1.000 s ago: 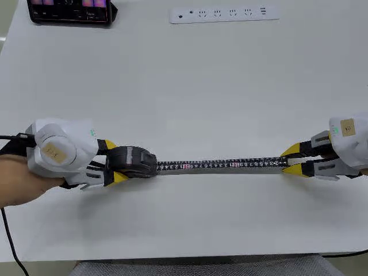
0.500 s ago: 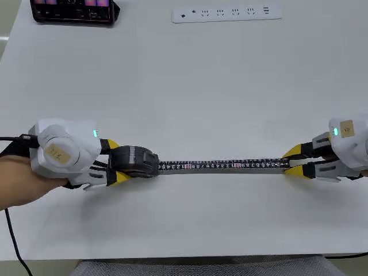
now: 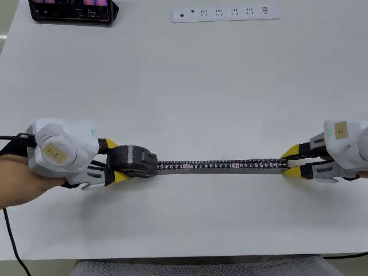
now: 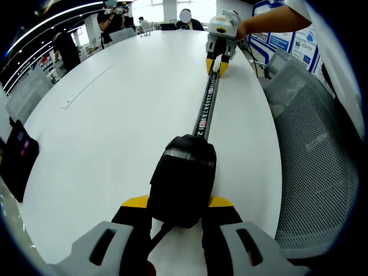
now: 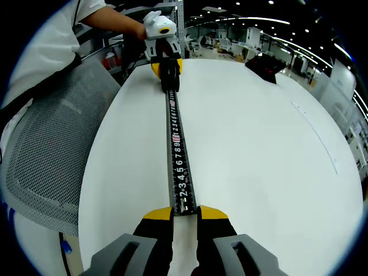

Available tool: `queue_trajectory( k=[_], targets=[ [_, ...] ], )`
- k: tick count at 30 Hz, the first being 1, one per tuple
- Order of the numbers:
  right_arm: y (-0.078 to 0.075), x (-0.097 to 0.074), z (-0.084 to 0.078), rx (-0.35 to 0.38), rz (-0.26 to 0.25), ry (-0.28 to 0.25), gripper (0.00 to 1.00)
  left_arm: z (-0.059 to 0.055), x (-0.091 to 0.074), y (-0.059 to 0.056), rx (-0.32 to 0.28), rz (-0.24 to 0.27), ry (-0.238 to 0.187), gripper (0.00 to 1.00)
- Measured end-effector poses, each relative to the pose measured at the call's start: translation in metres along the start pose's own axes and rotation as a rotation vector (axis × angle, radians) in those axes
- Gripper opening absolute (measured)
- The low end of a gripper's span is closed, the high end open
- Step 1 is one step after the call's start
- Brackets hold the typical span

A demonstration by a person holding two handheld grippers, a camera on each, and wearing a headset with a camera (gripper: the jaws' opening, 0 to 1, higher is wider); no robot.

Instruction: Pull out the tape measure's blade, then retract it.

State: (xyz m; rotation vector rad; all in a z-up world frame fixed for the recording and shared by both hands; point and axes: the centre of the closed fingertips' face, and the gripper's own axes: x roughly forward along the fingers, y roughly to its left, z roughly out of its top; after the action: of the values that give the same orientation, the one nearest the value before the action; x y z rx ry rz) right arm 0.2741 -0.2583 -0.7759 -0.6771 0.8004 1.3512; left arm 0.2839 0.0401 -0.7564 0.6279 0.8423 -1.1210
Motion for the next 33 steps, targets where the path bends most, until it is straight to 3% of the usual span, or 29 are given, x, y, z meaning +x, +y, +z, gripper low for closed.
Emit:
queue_trajectory(
  k=[20, 29, 31, 33],
  targets=[
    [0.001, -0.007, 0.003, 0.059, -0.015, -0.023, 0.19, 0.003, -0.001, -0.002, -0.038, -0.005, -0.024, 0.36],
    [0.003, -0.013, 0.008, 0.155, -0.044, -0.073, 0.25, 0.008, -0.012, -0.003, -0.095, 0.019, -0.059, 0.45],
    [0.006, -0.015, 0.016, 0.212, -0.037, -0.113, 0.27, 0.006, -0.014, -0.002, -0.098, 0.033, -0.060, 0.45],
    [0.004, -0.017, 0.017, 0.210, -0.047, -0.112, 0.29, 0.006, -0.016, -0.002, -0.121, 0.042, -0.072, 0.46]
  ],
)
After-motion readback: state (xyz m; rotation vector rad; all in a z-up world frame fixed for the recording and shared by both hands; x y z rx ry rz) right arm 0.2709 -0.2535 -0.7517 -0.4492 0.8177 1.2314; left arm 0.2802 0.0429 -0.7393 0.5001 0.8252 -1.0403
